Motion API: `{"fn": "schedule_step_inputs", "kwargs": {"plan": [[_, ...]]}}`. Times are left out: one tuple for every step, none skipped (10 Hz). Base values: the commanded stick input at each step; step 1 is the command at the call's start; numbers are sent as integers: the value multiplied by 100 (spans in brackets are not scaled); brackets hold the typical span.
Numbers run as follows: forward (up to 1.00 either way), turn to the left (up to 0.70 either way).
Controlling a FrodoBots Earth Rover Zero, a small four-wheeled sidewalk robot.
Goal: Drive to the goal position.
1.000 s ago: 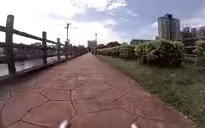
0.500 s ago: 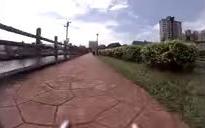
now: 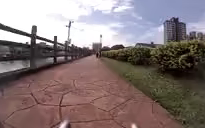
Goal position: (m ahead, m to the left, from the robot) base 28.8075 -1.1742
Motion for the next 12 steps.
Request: {"fn": "schedule_step_inputs", "kwargs": {"plan": [[100, 0], [100, 0], [100, 0], [100, 0], [100, 0], [100, 0], [100, 0], [100, 0], [100, 0], [100, 0], [100, 0], [100, 0]]}}
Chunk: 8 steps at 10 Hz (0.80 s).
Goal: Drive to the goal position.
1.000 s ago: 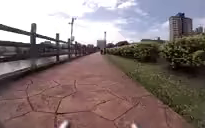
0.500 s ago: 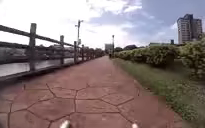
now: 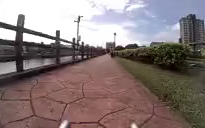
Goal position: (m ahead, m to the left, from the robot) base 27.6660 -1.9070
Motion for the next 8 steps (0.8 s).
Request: {"fn": "schedule_step_inputs", "kwargs": {"plan": [[100, 0], [100, 0], [100, 0], [100, 0], [100, 0], [100, 0], [100, 0], [100, 0]]}}
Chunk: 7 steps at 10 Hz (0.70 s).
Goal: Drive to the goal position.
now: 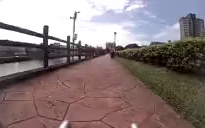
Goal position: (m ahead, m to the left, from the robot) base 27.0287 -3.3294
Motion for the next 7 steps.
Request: {"fn": "schedule_step_inputs", "kwargs": {"plan": [[100, 0], [100, 0], [100, 0], [100, 0], [100, -1], [100, -11], [100, -36]]}}
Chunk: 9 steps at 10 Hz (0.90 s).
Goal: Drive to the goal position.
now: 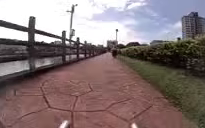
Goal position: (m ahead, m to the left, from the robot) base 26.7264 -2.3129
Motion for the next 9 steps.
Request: {"fn": "schedule_step_inputs", "kwargs": {"plan": [[100, -37], [100, -10], [100, 0], [100, 0], [100, 0], [100, 0], [100, 0], [100, 1], [100, 13]]}}
